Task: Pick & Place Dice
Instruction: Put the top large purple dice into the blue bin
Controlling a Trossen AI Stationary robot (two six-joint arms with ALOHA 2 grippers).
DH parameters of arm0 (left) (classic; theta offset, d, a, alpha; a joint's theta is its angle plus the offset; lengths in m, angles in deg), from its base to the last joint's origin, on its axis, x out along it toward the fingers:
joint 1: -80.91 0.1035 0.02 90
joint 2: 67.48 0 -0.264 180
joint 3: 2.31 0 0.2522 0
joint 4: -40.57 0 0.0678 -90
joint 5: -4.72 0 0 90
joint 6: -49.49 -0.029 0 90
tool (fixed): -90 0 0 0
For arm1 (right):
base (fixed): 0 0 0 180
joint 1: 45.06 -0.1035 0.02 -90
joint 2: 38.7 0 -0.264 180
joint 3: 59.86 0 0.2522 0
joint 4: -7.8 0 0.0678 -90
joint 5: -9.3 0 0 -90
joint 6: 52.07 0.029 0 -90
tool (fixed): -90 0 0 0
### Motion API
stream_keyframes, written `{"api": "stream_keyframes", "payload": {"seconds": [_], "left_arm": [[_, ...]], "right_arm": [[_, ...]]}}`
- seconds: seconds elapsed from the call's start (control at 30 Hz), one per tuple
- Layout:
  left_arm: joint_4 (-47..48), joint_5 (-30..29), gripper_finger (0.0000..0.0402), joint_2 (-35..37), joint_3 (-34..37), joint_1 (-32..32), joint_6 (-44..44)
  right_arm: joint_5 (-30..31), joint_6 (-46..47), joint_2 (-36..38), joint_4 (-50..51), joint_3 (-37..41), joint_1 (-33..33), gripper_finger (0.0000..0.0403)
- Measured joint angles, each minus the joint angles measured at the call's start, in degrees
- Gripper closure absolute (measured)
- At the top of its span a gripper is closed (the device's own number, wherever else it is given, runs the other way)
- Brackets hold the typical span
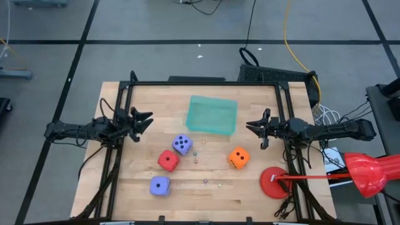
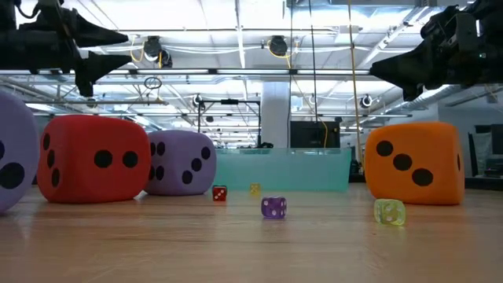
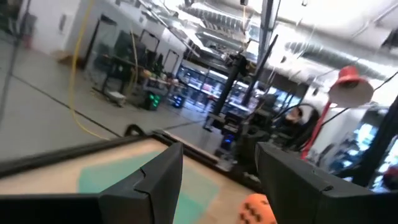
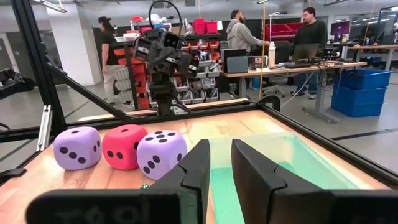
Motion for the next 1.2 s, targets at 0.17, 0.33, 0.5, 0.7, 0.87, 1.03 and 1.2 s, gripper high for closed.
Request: {"api": "stream_keyframes", "payload": {"seconds": [0.17,0.33,0.5,0.7,0.87,1.03,1.2], "left_arm": [[4.4,-0.8,0.0248,0.0,0.0,0.0,-1.5],[9.3,-0.4,0.0378,0.0,0.0,0.0,1.3],[8.1,1.1,0.0375,0.0,-0.2,0.0,-1.6],[8.5,1.0,0.0346,0.0,-0.4,-0.1,0.2],[3.5,2.7,0.0319,0.0,-0.4,-0.1,0.2],[4.0,2.4,0.0316,-2.6,-3.1,-0.1,-1.2],[15.1,-0.9,0.0316,-13.3,-12.5,-0.1,1.6]], "right_arm": [[0.0,-0.7,0.0,0.0,0.0,0.0,0.0344],[0.1,-3.9,0.0,0.0,0.0,0.0,0.0344],[0.1,-5.7,0.0,0.0,0.0,0.0,0.0344],[0.2,-7.9,-0.6,-1.3,0.0,0.1,0.0344],[0.2,-7.3,-0.6,-1.0,0.0,0.1,0.0344],[0.1,-7.3,-0.6,-0.7,0.0,0.1,0.0344],[0.2,-6.9,-1.1,0.3,0.0,0.0,0.0344]]}}
